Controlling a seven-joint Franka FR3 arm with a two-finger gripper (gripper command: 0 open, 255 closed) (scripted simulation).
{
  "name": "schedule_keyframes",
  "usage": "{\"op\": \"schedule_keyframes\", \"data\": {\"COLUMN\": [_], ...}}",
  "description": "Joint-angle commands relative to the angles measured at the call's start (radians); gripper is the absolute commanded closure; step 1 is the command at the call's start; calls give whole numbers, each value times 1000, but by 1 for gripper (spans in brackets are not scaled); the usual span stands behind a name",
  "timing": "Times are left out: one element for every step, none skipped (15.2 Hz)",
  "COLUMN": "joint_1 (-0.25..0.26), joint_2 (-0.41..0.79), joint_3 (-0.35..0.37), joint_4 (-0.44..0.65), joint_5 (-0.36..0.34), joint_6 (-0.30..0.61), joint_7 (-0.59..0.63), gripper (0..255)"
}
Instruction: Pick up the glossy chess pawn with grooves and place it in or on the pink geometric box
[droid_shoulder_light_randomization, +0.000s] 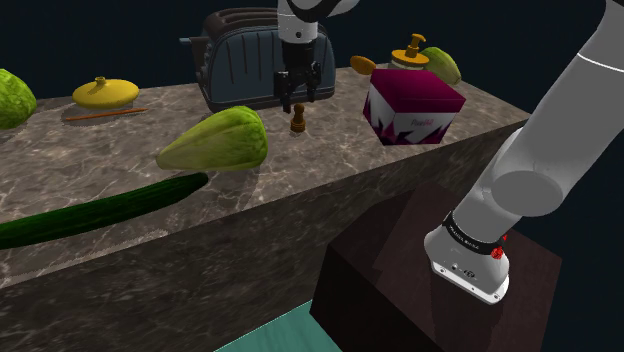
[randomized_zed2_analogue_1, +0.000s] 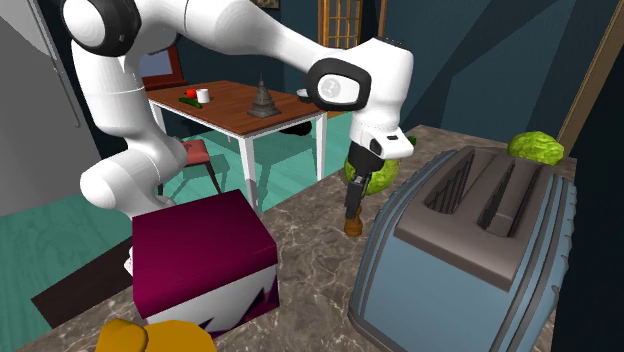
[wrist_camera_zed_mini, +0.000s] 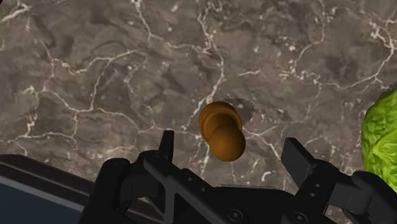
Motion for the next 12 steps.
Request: {"op": "schedule_keyframes", "data": {"joint_1": [0,0,0,0,0,0,0,0,0,0,0,0], "joint_2": [5,9,9,9,9,9,9,9,9,9,9,9], "joint_3": [0,0,0,0,0,0,0,0,0,0,0,0], "joint_4": [-21,-38,-38,-38,-38,-38,-38,-38,-38,-38,-38,-38], "joint_5": [-1,-1,-1,-1,-1,-1,-1,-1,-1,-1,-1,-1], "joint_6": [26,47,47,47,47,47,47,47,47,47,47,47], "joint_7": [0,1,1,1,1,1,1,1,1,0,0,0], "gripper": [0,0,0,0,0,0,0,0,0,0,255,255]}}
